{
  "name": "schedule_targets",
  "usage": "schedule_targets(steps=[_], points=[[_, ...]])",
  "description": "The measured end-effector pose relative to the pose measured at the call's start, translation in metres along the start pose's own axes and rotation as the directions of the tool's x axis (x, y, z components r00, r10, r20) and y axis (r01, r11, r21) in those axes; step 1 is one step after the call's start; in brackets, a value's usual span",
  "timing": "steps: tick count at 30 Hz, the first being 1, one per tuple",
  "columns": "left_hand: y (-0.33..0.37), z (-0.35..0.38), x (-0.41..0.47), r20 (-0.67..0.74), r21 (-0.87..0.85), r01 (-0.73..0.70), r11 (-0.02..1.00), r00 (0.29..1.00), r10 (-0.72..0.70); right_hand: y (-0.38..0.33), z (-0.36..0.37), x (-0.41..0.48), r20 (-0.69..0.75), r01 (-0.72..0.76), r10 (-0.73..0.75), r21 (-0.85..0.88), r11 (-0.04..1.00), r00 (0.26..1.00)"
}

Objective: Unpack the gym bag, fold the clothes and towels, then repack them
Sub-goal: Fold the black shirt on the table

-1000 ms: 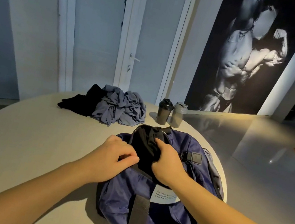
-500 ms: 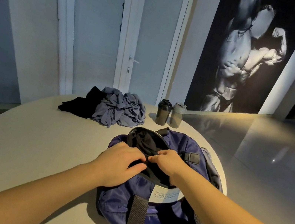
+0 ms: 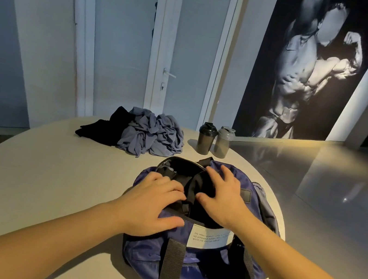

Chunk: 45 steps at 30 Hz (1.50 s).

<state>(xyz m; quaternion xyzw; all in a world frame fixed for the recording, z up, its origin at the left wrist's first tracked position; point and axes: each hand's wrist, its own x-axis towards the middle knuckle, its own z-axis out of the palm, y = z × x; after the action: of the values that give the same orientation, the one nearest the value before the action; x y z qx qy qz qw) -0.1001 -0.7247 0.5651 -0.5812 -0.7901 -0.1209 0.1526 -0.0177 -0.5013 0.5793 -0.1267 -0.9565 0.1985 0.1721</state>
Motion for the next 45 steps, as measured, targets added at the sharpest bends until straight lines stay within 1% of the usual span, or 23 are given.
schedule_targets(steps=[2,3,7,9,11,14,16,18,19,21,24,26,27,28,30,32,33,35,37,39,42,43,45], points=[[0.005,-0.004,0.002,0.044,-0.083,-0.094,0.992,0.994,0.098,-0.001,-0.003,-0.005,0.052,0.184,-0.177,-0.167,0.969,0.983],[0.007,-0.004,0.004,0.084,-0.101,-0.119,0.988,0.988,0.128,0.002,-0.003,-0.005,0.09,0.223,-0.209,-0.197,0.955,0.974],[0.01,0.003,0.007,0.225,0.046,-0.129,0.991,0.967,0.115,0.013,-0.001,0.002,0.372,0.165,-0.049,-0.286,0.944,0.927],[0.011,0.002,0.008,0.292,0.114,-0.092,0.989,0.955,0.055,0.019,0.001,0.006,0.405,0.105,0.012,-0.265,0.959,0.914],[0.012,-0.005,0.01,0.343,0.094,-0.02,0.995,0.939,-0.014,0.023,0.001,0.01,0.382,0.063,0.02,-0.204,0.977,0.924],[0.006,-0.011,0.013,0.304,-0.129,0.098,0.987,0.951,-0.055,0.021,-0.006,0.014,0.315,0.092,-0.054,-0.106,0.99,0.947],[0.002,-0.012,0.013,0.21,-0.33,0.12,0.936,0.976,-0.051,0.017,-0.011,0.017,0.258,0.085,-0.099,0.062,0.994,0.961],[0.001,-0.009,0.011,0.11,-0.47,0.112,0.876,0.992,-0.068,0.015,-0.014,0.02,0.292,0.041,-0.098,0.196,0.98,0.951],[0.001,-0.006,0.01,0.076,-0.517,0.123,0.847,0.992,-0.098,0.015,-0.014,0.021,0.322,0.041,-0.1,0.185,0.982,0.941],[0.0,-0.002,0.007,0.07,-0.513,0.18,0.84,0.983,-0.168,0.02,-0.011,0.027,0.388,0.101,-0.087,-0.017,0.995,0.918],[-0.001,-0.002,0.006,0.092,-0.272,0.219,0.937,0.975,-0.201,0.023,-0.01,0.032,0.493,0.184,0.02,-0.361,0.914,0.87],[-0.003,-0.006,0.007,0.125,-0.144,0.237,0.961,0.967,-0.22,0.018,-0.014,0.032,0.441,0.244,-0.001,-0.495,0.834,0.898],[-0.004,-0.008,0.007,0.152,-0.086,0.242,0.967,0.962,-0.227,0.012,-0.016,0.032,0.388,0.273,-0.068,-0.504,0.819,0.919],[-0.005,-0.01,0.007,0.181,-0.034,0.238,0.971,0.957,-0.228,0.004,-0.018,0.029,0.34,0.306,-0.154,-0.457,0.835,0.928],[-0.008,-0.011,0.007,0.2,0.009,0.218,0.976,0.956,-0.215,-0.014,-0.019,0.022,0.301,0.355,-0.293,-0.18,0.917,0.908],[-0.012,-0.008,0.008,0.115,-0.082,0.204,0.976,0.974,-0.194,-0.033,-0.016,0.013,0.37,0.297,-0.325,0.134,0.946,0.87],[-0.016,-0.005,0.009,0.024,-0.162,0.19,0.968,0.982,-0.189,-0.038,-0.014,0.01,0.406,0.277,-0.342,0.21,0.938,0.848],[-0.03,0.003,0.013,-0.205,-0.253,0.16,0.954,0.955,-0.215,-0.041,-0.006,0.011,0.452,0.259,-0.344,0.241,0.935,0.823],[-0.048,0.011,0.021,-0.352,-0.235,0.229,0.945,0.886,-0.303,-0.041,0.001,0.016,0.503,0.192,-0.264,0.192,0.963,0.823],[-0.062,0.015,0.031,-0.331,-0.204,0.381,0.902,0.84,-0.429,-0.043,0.007,0.022,0.545,0.177,-0.22,0.131,0.975,0.809],[-0.075,0.015,0.047,-0.133,-0.175,0.537,0.825,0.818,-0.56,-0.048,0.017,0.027,0.61,0.261,-0.233,0.045,0.964,0.758],[-0.077,0.013,0.051,-0.097,-0.159,0.563,0.811,0.809,-0.58,-0.05,0.02,0.028,0.622,0.278,-0.234,0.027,0.96,0.747],[-0.079,0.01,0.059,-0.138,-0.168,0.547,0.82,0.811,-0.569,-0.055,0.021,0.031,0.639,0.256,-0.214,0.027,0.966,0.739]])
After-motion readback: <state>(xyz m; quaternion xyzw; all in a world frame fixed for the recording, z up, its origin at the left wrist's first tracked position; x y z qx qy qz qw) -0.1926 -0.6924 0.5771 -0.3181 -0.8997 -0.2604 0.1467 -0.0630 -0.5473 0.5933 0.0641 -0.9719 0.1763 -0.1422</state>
